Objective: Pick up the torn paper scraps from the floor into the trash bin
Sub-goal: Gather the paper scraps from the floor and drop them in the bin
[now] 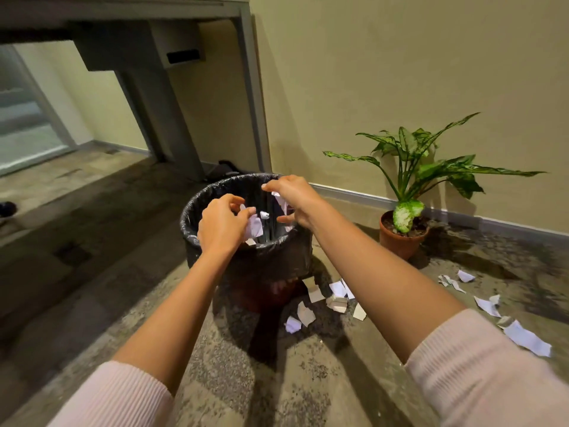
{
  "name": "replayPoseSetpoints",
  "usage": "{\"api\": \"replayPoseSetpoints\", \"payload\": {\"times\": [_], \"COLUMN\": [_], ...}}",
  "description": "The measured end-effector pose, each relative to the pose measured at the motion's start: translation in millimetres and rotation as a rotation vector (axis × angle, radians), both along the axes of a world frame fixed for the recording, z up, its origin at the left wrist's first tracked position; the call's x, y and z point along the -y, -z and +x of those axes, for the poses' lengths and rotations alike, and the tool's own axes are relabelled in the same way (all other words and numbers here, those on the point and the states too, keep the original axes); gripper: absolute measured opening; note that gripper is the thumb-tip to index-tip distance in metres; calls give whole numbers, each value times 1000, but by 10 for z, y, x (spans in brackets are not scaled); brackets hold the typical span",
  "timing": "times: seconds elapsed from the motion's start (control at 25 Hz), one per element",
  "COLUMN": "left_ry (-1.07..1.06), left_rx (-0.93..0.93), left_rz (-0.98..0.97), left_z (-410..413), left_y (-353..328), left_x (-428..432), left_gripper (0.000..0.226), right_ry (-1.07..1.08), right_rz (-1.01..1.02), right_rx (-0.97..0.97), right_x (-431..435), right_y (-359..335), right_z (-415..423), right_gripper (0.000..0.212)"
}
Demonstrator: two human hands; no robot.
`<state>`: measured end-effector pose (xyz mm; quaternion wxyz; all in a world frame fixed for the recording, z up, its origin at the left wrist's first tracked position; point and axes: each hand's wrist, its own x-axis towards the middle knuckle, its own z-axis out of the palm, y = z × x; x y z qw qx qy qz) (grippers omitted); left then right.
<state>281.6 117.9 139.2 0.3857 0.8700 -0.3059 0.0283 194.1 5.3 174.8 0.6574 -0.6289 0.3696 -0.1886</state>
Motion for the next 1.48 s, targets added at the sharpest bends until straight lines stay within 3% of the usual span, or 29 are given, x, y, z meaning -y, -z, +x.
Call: {"api": "replayPoseSetpoints", "payload": {"times": [0.16,0.24,0.36,0.44,0.56,0.64,0.8,0.92,1.08,1.2,1.32,1.48], "left_ry": [5,17,212,370,492,483,404,339,309,330,367,455], "left_rx": [25,70,213,297,255,129,-218,-295,-294,-299,-316,-344], "left_rz": [-16,-117,-344,-358,-250,-72,624,873,950,892,759,650], "left_z": [105,-4,-392,-727,-1077,-1193,-1226,-1195,-1124,-981,-824,-692], "left_y": [6,-36,-1,105,513,918,1570,1812,2034,2112,2146,2213], "left_x": [-43,-24,28,65,87,60,-34,-81,-61,-4,135,454], "left_gripper": [34,27,16,14,13,19,85,114,125,107,91,114], "right_ry": [-46,66,287,386,414,396,194,19,-232,-433,-456,-424], "right_rz": [-25,-92,-200,-248,-252,-264,-289,-415,-622,-908,-1096,-1229], "right_rx": [29,135,223,211,121,3,-304,-492,-684,-818,-846,-831], "right_x": [3,41,133,216,307,346,362,319,251,259,386,642], "right_y": [-158,-124,87,279,684,1006,1636,2011,2263,2398,2506,2578], "right_z": [5,14,-157,-384,-783,-1031,-1357,-1454,-1492,-1442,-1287,-1089], "right_gripper": [41,25,18,22,27,26,19,24,47,64,76,94]}}
